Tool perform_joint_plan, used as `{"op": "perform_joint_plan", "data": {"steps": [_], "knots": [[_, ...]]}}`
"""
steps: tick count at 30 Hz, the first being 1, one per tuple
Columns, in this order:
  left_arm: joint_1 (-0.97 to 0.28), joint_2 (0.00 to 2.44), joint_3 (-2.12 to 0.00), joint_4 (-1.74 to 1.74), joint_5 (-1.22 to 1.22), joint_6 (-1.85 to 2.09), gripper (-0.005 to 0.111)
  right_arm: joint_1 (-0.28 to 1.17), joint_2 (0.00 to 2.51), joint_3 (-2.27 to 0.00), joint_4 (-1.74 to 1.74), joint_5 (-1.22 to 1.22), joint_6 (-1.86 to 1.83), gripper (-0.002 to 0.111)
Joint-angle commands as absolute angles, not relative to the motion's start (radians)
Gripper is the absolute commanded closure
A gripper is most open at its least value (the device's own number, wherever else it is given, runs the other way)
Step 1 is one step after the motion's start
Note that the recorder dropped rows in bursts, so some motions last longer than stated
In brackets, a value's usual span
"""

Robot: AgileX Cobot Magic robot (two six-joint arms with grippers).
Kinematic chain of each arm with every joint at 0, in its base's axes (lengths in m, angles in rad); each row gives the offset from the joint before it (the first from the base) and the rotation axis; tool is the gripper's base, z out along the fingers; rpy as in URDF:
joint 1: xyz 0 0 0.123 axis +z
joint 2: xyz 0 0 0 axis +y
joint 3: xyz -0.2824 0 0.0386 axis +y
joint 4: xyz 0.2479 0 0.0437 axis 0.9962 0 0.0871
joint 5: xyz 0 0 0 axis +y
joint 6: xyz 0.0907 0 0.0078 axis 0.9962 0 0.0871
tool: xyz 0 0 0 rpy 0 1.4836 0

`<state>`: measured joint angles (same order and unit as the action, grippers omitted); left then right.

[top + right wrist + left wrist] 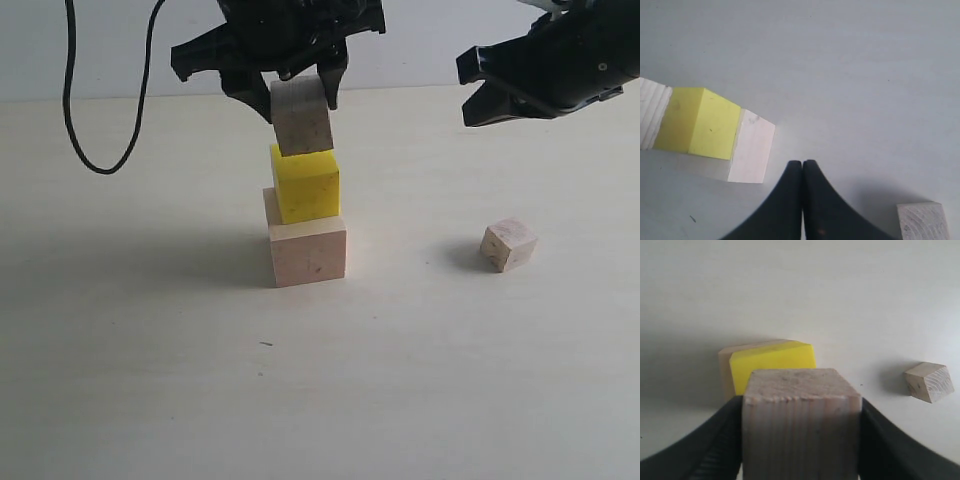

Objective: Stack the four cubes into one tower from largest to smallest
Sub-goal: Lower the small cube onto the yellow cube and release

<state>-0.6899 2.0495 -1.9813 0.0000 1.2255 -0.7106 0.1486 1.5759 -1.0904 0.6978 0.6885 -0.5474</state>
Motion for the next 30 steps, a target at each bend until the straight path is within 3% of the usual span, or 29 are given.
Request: {"op": "perform_joint_plan", "data": {"steps": [1, 11, 17, 20, 30], "knots": [[-0.688, 2.068, -1.977, -0.006, 1.221, -0.718, 0.107, 0.145, 1.573, -1.084, 0.7, 0.702, -0.548, 0.108], [-0.681, 2.072, -1.977, 0.0, 1.221, -0.711, 0.103, 0.145, 1.573, -1.084, 0.7, 0.707, -0.548, 0.108], [-0.681, 2.072, -1.977, -0.007, 1.221, -0.692, 0.063, 0.145, 1.573, -1.084, 0.7, 0.707, -0.548, 0.108], [-0.681, 2.072, -1.977, -0.012, 1.221, -0.69, 0.051, 0.145, 1.573, -1.084, 0.7, 0.707, -0.55, 0.108], [-0.681, 2.072, -1.977, -0.047, 1.221, -0.658, 0.05, 0.145, 1.573, -1.084, 0.7, 0.707, -0.55, 0.108]]}}
